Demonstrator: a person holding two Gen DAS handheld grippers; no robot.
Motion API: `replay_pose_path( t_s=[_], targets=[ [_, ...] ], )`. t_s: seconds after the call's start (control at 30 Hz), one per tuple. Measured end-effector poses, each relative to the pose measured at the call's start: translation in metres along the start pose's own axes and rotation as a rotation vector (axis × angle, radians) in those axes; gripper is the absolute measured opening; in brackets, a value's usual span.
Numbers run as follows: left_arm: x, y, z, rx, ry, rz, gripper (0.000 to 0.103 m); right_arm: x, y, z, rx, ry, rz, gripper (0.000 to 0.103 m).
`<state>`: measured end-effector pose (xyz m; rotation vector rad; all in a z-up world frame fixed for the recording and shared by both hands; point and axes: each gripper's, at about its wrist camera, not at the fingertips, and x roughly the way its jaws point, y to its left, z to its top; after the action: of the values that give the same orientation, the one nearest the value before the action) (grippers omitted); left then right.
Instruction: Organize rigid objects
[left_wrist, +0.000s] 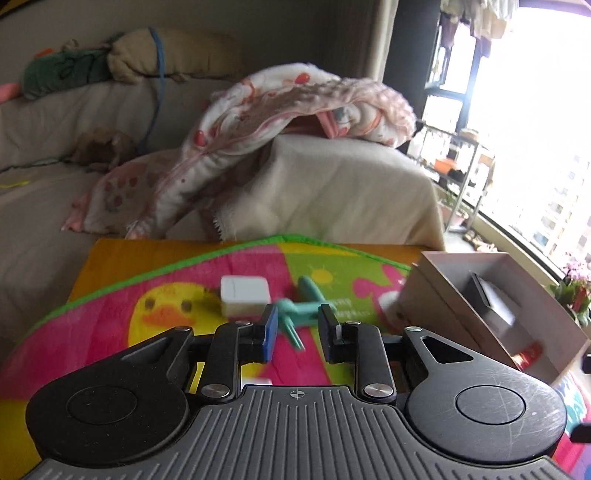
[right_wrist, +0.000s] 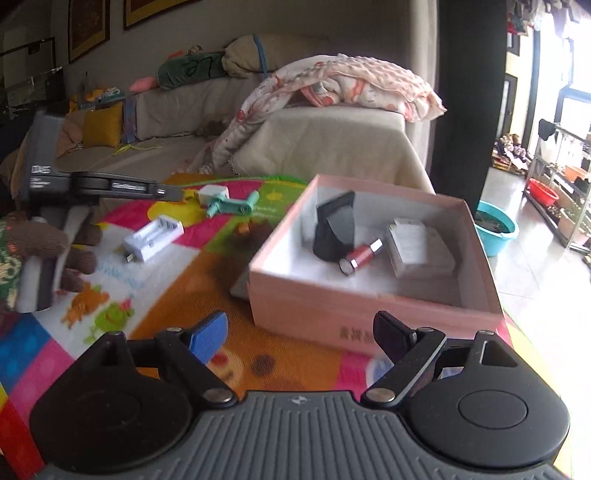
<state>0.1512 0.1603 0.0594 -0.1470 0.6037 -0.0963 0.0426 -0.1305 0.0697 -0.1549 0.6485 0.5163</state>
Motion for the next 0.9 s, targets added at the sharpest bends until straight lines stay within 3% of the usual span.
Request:
replay_pose_path(
  t_s=[0.17,0.2,0.27,0.37,0.43,0.53,0.7,0.77,0.9],
  targets=[
    [0.053,0.030,0.029,-0.066,0.031,0.011,0.027,0.030,0.040,0.026,-0.147,-0.048,-0.045,0.084],
    [0.062,0.036,0.031,-0.092,0.043,0.004,0.027,0.039,0.047,0.032,-0.163,-0.028,-0.032,0.081],
    [0.081,0.046,0.033,-0.132,0.080,-0.010,0.027,0.063,0.058,0.052,-0.181,0.050,-0.005,0.050],
    [0.099,0.049,0.030,-0.124,0.124,-0.041,0.027,0.108,0.063,0.097,-0.146,0.168,-0.003,0.046],
    [0.104,0.046,0.026,-0.079,0.158,-0.071,0.027,0.143,0.065,0.123,-0.158,0.240,-0.058,0.044],
    [0.098,0.038,0.019,0.011,0.171,-0.144,0.027,0.192,0.065,0.146,-0.218,0.305,-0.156,0.029],
    [0.082,0.028,0.004,0.086,0.199,-0.277,0.027,0.243,0.065,0.144,-0.274,0.453,-0.216,0.022],
    [0.076,0.020,0.000,0.138,0.209,-0.291,0.026,0.251,0.071,0.133,-0.336,0.503,-0.247,0.022],
    [0.064,0.004,-0.006,0.210,0.249,-0.316,0.025,0.241,0.085,0.115,-0.434,0.523,-0.293,0.020]
  ],
)
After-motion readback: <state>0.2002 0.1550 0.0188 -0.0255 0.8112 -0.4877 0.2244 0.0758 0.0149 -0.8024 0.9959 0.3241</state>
